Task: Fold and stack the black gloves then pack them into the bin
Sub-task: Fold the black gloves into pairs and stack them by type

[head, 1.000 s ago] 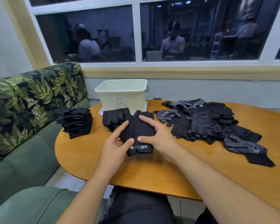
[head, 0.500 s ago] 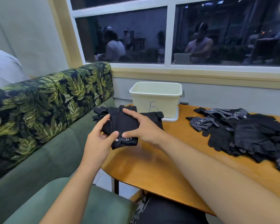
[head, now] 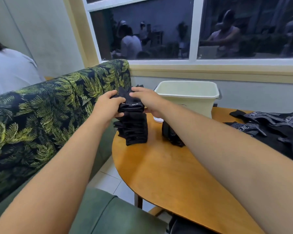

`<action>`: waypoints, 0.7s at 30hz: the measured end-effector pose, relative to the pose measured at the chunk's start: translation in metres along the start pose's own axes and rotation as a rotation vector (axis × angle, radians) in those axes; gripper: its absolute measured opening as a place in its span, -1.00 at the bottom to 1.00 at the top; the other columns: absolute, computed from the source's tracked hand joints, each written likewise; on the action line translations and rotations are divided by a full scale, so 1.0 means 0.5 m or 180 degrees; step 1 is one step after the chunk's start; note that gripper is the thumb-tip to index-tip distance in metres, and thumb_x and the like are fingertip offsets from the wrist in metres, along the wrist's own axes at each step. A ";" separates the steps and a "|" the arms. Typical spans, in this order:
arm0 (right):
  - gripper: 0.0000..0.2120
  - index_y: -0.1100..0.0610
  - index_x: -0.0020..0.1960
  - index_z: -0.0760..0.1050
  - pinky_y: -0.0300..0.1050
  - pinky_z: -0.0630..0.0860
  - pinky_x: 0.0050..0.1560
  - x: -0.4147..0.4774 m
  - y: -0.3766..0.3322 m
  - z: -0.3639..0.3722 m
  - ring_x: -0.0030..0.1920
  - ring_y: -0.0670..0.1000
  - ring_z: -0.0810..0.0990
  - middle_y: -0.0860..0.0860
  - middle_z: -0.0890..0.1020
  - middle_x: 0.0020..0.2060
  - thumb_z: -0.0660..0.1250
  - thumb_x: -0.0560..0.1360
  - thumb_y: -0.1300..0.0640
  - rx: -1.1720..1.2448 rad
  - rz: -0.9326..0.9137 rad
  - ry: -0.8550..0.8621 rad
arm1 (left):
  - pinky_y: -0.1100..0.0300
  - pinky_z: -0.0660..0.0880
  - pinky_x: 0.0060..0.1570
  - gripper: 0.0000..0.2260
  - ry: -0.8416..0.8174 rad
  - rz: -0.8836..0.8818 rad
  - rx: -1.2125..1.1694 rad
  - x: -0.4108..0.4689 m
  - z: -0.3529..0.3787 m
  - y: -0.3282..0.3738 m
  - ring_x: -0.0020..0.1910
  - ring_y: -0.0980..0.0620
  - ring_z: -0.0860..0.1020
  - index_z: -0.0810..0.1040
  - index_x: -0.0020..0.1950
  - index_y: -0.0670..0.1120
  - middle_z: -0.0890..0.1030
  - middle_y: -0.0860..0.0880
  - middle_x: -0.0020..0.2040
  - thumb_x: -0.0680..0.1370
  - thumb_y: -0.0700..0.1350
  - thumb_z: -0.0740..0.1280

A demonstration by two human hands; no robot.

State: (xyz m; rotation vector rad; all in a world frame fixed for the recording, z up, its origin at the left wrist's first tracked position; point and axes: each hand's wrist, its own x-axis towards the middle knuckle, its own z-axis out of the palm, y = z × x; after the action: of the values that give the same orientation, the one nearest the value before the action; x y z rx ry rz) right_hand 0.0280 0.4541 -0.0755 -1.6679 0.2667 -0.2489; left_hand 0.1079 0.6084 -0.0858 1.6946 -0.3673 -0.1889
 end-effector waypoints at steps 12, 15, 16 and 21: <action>-0.83 0.01 -0.16 0.53 -0.20 0.53 -0.29 0.102 0.056 0.000 -0.16 -0.03 0.56 -0.03 0.59 -0.19 0.42 0.60 0.15 -0.0760 0.0652 -0.0057 | 0.22 0.46 -0.43 -0.64 -0.0033 -0.0328 0.0783 0.082 0.013 -0.062 -0.24 0.03 0.50 0.60 0.36 -0.01 0.60 0.00 -0.09 0.57 0.00 0.47; -0.88 0.03 -0.07 0.58 -0.18 0.56 -0.23 0.103 0.065 0.001 -0.15 -0.02 0.56 -0.01 0.58 -0.18 0.42 0.58 0.22 -0.0903 0.0581 -0.0041 | 0.18 0.44 -0.38 -0.73 -0.0016 -0.0276 0.1012 0.080 0.012 -0.078 -0.26 0.00 0.50 0.66 0.24 0.02 0.63 0.00 -0.12 0.58 0.07 0.43; -0.90 0.04 -0.04 0.61 -0.14 0.58 -0.18 0.101 0.068 0.001 -0.13 0.00 0.57 0.00 0.59 -0.17 0.43 0.57 0.23 -0.0950 0.0555 -0.0022 | 0.16 0.45 -0.33 -0.72 -0.0007 -0.0239 0.1111 0.081 0.010 -0.082 -0.26 0.00 0.53 0.66 0.23 0.03 0.66 0.00 -0.12 0.58 0.12 0.40; -0.85 0.20 0.06 0.64 -0.04 0.37 -0.27 0.087 0.065 -0.009 -0.29 0.11 0.44 0.12 0.51 -0.24 0.41 0.51 0.20 -0.1245 0.0540 0.0219 | 0.00 0.58 0.02 -0.51 0.0026 -0.0156 0.1726 0.075 -0.003 -0.080 0.00 -0.08 0.66 0.57 0.34 0.11 0.68 -0.01 0.15 0.55 0.35 0.23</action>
State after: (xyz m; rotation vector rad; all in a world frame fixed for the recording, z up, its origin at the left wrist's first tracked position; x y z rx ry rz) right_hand 0.0671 0.4324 -0.1070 -2.0109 0.5327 -0.1309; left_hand 0.1488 0.6015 -0.1220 2.2394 -0.3934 -0.1235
